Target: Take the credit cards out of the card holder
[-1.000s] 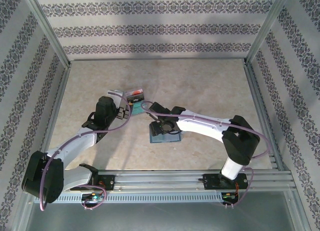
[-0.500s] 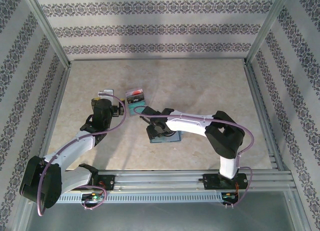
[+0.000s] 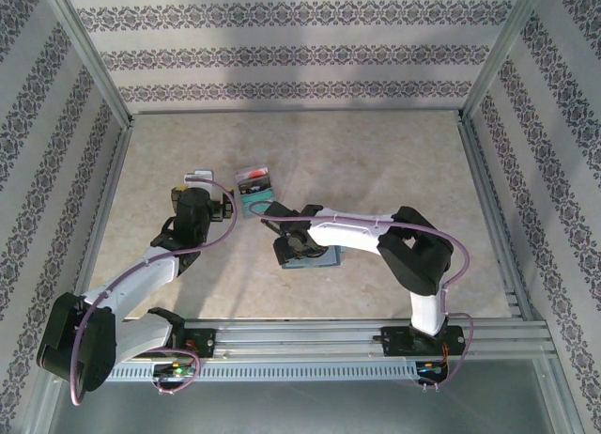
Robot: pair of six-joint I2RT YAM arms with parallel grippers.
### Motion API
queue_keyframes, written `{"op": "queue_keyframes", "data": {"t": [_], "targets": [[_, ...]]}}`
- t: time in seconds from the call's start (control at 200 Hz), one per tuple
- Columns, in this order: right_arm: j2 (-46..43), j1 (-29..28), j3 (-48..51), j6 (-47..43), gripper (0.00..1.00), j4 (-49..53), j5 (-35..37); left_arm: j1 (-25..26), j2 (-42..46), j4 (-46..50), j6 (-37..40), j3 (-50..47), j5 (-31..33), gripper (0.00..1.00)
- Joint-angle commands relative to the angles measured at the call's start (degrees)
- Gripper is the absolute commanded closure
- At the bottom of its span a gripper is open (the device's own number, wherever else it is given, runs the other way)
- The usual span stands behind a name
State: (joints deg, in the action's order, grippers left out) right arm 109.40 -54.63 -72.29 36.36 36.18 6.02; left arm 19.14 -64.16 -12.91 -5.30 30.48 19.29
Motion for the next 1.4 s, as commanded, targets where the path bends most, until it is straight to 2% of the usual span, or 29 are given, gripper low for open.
{"op": "queue_keyframes", "data": {"t": [0.0, 0.08, 0.175, 0.285, 0.505, 0.675, 0.879, 0.999, 1.099, 1.164, 1.394], "targets": [[0.9, -0.36, -0.42, 1.52, 0.28, -0.46, -0.31, 0.1, 0.6, -1.51, -0.68, -0.79, -0.52, 0.01], [0.9, -0.21, 0.17, 1.78, 0.29, -0.72, -0.3, 0.1, 0.6, -1.51, -0.67, -0.73, -0.75, 0.01], [0.85, -0.08, 0.9, 2.05, 0.37, -1.1, -0.53, 0.03, 0.67, -1.42, -0.52, -0.69, -0.99, 0.01], [0.47, 0.05, 1.64, 2.22, 0.4, -1.62, -0.91, 0.09, 0.94, -1.45, -0.24, -0.64, -1.26, 0.01], [-0.53, 0.4, 2.42, 2.3, 0.52, -2.18, -0.93, 0.03, 2.03, -0.73, -0.17, -0.5, -0.9, 0.01], [-0.85, 0.5, 2.59, 1.96, 0.66, -1.79, -0.34, 0.03, 3.37, -0.05, -0.41, -0.53, -0.08, 0.01], [-3.33, 0.75, 3.11, 1.35, 0.77, -0.43, 2.68, 0.07, 6.47, -1.22, -1.85, -2.13, 0.78, 0.01], [-5.0, 1.02, 3.38, 1.16, 0.76, 0.58, 5.04, 0.1, 8.51, -1.9, -2.43, -2.97, 1.02, 0.01], [-5.93, 1.36, 3.78, 1.21, 0.63, 1.29, 6.73, 0.08, 9.5, -1.12, -2.26, -2.88, 1.56, 0.01], [-6.11, 1.54, 3.83, 1.26, 0.59, 2.06, 7.75, 0.11, 9.82, -0.77, -1.92, -2.71, 1.87, 0.01], [-6.44, 2.14, 4.08, 1.69, 0.57, 4.13, 10.16, 0.11, 10.36, -0.38, -1.31, -2.67, 1.73, 0.01]]}}
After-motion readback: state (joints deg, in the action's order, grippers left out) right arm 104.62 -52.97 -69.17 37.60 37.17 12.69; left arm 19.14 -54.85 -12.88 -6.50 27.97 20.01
